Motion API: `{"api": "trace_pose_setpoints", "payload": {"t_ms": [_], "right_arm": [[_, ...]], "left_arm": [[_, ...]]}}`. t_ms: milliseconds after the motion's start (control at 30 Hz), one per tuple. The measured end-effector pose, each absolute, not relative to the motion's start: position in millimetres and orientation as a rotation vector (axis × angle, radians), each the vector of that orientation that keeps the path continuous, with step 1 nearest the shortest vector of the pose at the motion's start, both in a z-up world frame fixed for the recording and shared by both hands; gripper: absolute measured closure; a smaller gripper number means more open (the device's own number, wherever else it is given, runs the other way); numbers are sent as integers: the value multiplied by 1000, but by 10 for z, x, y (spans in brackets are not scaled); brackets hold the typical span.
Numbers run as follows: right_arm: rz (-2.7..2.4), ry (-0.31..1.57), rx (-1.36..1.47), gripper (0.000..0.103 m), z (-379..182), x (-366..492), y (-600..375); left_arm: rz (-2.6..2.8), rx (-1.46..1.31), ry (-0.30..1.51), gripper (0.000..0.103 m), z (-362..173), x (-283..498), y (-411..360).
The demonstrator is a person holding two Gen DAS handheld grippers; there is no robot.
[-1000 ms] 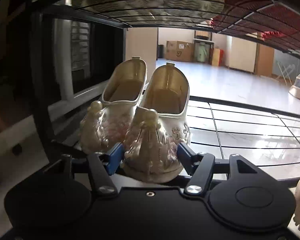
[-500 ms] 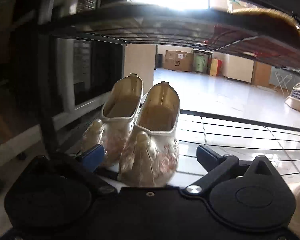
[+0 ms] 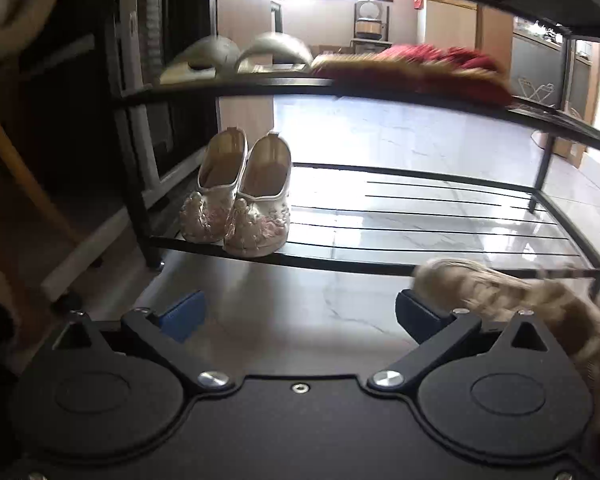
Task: Organize scattered shoes
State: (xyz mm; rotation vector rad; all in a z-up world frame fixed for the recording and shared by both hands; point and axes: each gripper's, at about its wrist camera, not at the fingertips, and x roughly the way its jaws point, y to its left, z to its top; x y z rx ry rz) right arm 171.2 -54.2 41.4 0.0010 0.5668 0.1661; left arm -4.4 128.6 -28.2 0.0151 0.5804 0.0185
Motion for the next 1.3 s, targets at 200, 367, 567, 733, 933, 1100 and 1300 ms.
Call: {"api": "trace_pose_setpoints", "payload": {"t_ms": [200,367,567,733,933,1100,1300], "right_arm": [[95,433,130,0,754,1016,-1296],[13,316,223,0,1083,500,-2007],[-57,212,233,0,1374,84,-2585],[-114,127,240,0,1612,-257,-3057],[-126,83,207,0,1605,-308,-3026],[-136,47,180,0,1600,-350,-3000],[-148,1,144,0,1598,-398,-2967]], "left_arm": [[-34,154,501,0,-59,-276,940],[-58,243,465,0,27,-373,645],[-85,281,453,0,101,-357,442],[-136,224,447,0,232,-413,383],[-181,190,423,0,415,-517,279],[-158,164,460,0,528,-494,241],[-247,180,437,0,588,-606,223]]}}
